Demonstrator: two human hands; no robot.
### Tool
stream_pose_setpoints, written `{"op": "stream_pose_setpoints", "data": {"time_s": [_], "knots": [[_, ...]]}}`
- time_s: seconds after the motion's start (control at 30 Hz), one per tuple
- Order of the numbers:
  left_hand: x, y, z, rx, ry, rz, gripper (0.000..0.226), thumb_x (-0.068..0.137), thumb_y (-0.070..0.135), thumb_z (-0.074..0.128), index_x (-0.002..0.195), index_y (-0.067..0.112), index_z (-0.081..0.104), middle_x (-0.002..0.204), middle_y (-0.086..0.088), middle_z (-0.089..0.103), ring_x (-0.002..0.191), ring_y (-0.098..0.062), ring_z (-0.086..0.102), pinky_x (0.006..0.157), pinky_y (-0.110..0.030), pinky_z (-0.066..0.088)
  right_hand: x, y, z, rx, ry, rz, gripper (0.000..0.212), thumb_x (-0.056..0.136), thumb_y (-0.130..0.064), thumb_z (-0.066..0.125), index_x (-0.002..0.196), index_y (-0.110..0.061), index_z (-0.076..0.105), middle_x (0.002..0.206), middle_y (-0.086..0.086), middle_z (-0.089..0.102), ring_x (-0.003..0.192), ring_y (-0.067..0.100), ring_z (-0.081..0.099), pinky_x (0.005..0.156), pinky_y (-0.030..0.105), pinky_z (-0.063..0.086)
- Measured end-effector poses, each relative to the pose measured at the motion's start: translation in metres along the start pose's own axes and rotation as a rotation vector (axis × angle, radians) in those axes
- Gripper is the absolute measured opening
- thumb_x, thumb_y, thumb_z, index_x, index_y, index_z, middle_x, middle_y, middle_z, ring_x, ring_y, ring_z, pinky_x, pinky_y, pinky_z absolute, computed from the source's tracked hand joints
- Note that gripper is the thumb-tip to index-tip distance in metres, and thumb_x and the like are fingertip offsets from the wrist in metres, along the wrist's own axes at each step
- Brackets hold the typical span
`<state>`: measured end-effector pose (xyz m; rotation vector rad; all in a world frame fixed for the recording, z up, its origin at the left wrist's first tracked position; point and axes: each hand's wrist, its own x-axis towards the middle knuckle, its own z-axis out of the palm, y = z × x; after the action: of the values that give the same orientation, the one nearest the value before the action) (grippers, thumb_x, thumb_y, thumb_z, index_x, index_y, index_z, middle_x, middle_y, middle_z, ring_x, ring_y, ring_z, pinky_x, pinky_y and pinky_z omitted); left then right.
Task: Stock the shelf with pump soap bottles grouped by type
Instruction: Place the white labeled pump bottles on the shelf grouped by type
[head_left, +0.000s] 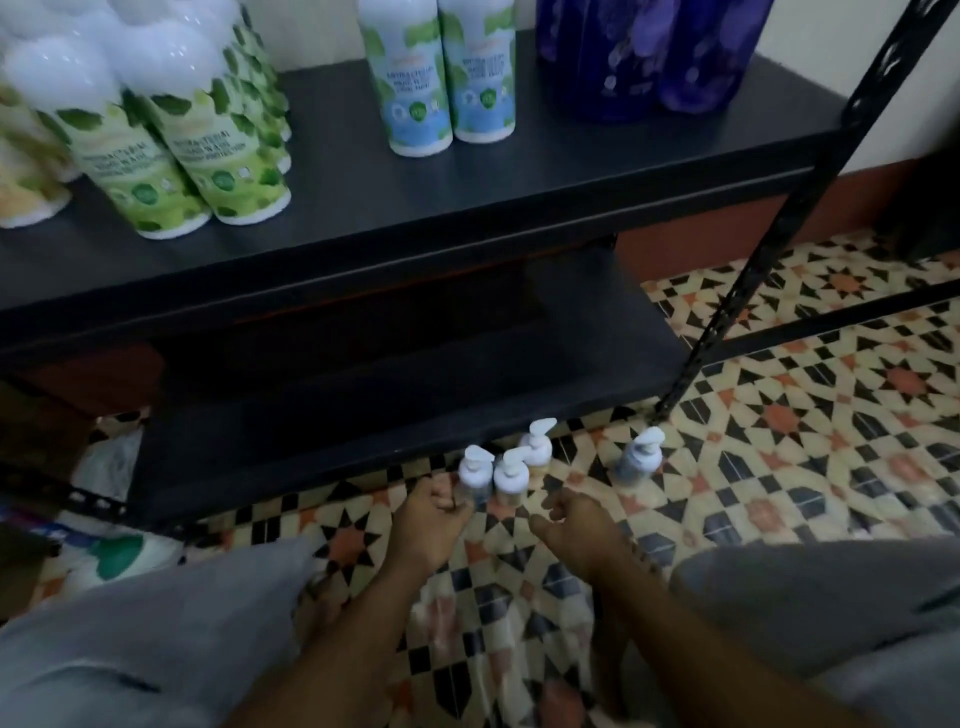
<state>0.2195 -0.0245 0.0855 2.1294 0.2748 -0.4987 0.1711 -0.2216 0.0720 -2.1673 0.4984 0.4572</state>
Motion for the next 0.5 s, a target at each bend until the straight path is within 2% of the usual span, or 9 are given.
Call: {"op": "stream_pose_setpoints", "data": {"time_s": [0.13, 0.23, 0.27, 0.33, 0.37, 0.43, 0.5], "knots": [[0.036, -0.023, 0.017, 0.057, -0.067, -0.051, 0.036, 0.080, 0.023, 0.080, 0.100, 0.029, 0.052, 0.094, 0.007, 0.060, 0.083, -0.013, 0.059, 0.075, -0.030, 0.049, 0.035, 0.018, 0.028, -0.005, -0.001, 0.020, 0.059, 0.090, -0.040, 0.070, 0.139, -0.014, 0.050, 0.128, 0.011, 0.056, 0.117, 0.026, 0.056, 0.095, 0.036, 0.048], [0.062, -0.034, 0.021, 0.074, -0.143, -0.006, 0.063, 0.066, 0.038, 0.086, 0.117, 0.041, 0.050, 0.117, 0.013, 0.064, 0.107, -0.013, 0.064, 0.093, -0.036, 0.053, 0.061, 0.028, 0.045, -0.008, 0.033, -0.025, 0.074, 0.087, -0.037, 0.073, 0.152, -0.024, 0.039, 0.137, 0.013, 0.051, 0.124, 0.030, 0.051, 0.098, 0.037, 0.045], [0.070, -0.036, 0.021, 0.071, -0.176, 0.016, 0.069, 0.066, 0.037, 0.088, 0.122, 0.042, 0.048, 0.122, 0.018, 0.061, 0.113, -0.011, 0.061, 0.098, -0.035, 0.051, 0.070, 0.031, 0.049, -0.008, 0.048, -0.035, 0.078, 0.086, -0.038, 0.075, 0.153, -0.026, 0.037, 0.138, 0.013, 0.051, 0.124, 0.031, 0.051, 0.098, 0.038, 0.045], [0.087, -0.038, 0.021, 0.119, -0.244, 0.034, 0.076, 0.076, 0.025, 0.088, 0.136, 0.039, 0.042, 0.125, 0.024, 0.052, 0.116, -0.003, 0.055, 0.097, -0.027, 0.045, 0.087, 0.037, 0.056, -0.025, 0.042, -0.052, 0.084, 0.084, -0.041, 0.078, 0.155, -0.030, 0.034, 0.138, 0.012, 0.051, 0.124, 0.032, 0.053, 0.094, 0.037, 0.045], [0.095, -0.039, 0.021, 0.152, -0.263, 0.050, 0.080, 0.076, 0.028, 0.087, 0.139, 0.041, 0.040, 0.130, 0.023, 0.052, 0.118, -0.003, 0.054, 0.099, -0.028, 0.045, 0.095, 0.040, 0.059, -0.046, 0.026, -0.058, 0.085, 0.084, -0.041, 0.078, 0.156, -0.031, 0.033, 0.137, 0.012, 0.051, 0.121, 0.032, 0.054, 0.088, 0.034, 0.044], [0.113, -0.049, 0.025, 0.215, -0.279, 0.097, 0.089, 0.065, 0.047, 0.083, 0.142, 0.054, 0.038, 0.144, 0.013, 0.053, 0.128, -0.011, 0.056, 0.106, -0.042, 0.049, 0.106, 0.044, 0.062, -0.110, 0.004, -0.072, 0.084, 0.085, -0.041, 0.076, 0.155, -0.031, 0.032, 0.135, 0.012, 0.051, 0.115, 0.032, 0.056, 0.081, 0.030, 0.039], [0.136, -0.077, 0.038, 0.290, -0.303, 0.121, 0.093, 0.060, 0.054, 0.075, 0.144, 0.058, 0.035, 0.144, 0.007, 0.054, 0.129, -0.018, 0.057, 0.104, -0.048, 0.051, 0.114, 0.047, 0.064, -0.165, -0.012, -0.084, 0.081, 0.085, -0.042, 0.075, 0.154, -0.030, 0.033, 0.135, 0.011, 0.050, 0.113, 0.031, 0.057, 0.080, 0.031, 0.040]]}}
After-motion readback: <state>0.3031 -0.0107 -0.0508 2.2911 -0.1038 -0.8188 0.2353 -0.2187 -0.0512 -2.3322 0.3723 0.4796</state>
